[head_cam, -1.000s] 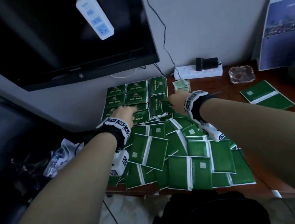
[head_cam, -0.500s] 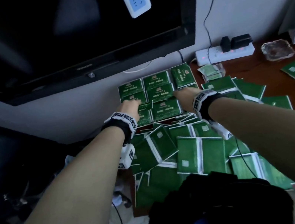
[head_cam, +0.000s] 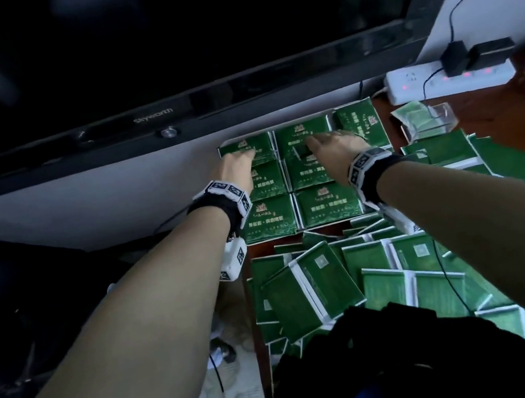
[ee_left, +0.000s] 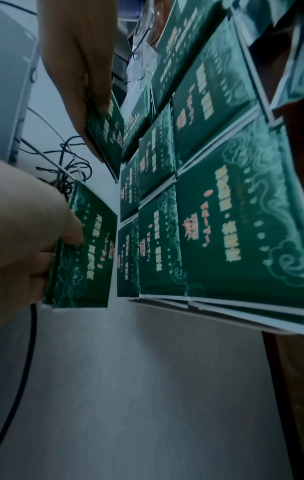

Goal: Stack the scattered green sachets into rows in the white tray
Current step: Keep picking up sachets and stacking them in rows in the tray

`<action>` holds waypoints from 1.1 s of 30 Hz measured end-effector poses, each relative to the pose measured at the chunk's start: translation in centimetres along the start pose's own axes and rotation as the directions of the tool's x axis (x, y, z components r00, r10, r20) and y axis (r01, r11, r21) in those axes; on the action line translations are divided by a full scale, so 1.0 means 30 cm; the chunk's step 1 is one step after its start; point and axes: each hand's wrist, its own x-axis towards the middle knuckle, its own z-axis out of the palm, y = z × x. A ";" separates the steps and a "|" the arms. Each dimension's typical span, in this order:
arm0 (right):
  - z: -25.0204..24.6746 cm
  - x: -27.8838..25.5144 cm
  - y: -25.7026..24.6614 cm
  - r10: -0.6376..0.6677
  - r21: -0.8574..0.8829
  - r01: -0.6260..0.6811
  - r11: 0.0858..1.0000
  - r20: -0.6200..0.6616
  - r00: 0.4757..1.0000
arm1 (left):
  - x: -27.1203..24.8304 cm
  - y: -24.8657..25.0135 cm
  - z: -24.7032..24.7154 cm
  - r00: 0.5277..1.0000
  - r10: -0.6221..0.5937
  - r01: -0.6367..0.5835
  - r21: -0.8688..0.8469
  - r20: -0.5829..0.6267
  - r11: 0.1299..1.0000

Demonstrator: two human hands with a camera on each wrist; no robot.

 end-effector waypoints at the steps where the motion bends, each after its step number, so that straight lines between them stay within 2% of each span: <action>1: 0.006 0.025 0.002 -0.004 0.006 0.004 1.000 0.002 1.000 | 0.024 -0.011 0.016 1.000 0.000 0.000 -0.012 -0.003 1.000; 8: 0.053 0.162 -0.004 -0.037 -0.027 0.038 0.999 0.024 0.999 | 0.112 -0.072 0.116 0.996 0.021 -0.026 -0.059 -0.082 0.998; 14: 0.087 0.238 0.001 -0.058 -0.053 0.059 0.997 0.035 0.998 | 0.109 -0.075 0.069 0.999 0.038 -0.037 0.064 -0.024 0.997; 19: 0.123 0.261 0.011 -0.048 -0.040 0.052 0.998 0.089 0.995 | 0.121 -0.082 0.101 0.997 0.081 -0.080 0.078 -0.008 0.994; 26: 0.177 0.284 0.007 -0.032 0.002 0.032 0.999 0.042 0.999 | 0.097 -0.090 0.123 0.991 0.131 -0.127 0.098 -0.040 0.987; 33: 0.210 0.293 -0.012 -0.003 0.059 0.001 0.998 0.033 0.999 | 0.089 -0.096 0.121 0.987 0.162 -0.159 0.095 -0.017 0.983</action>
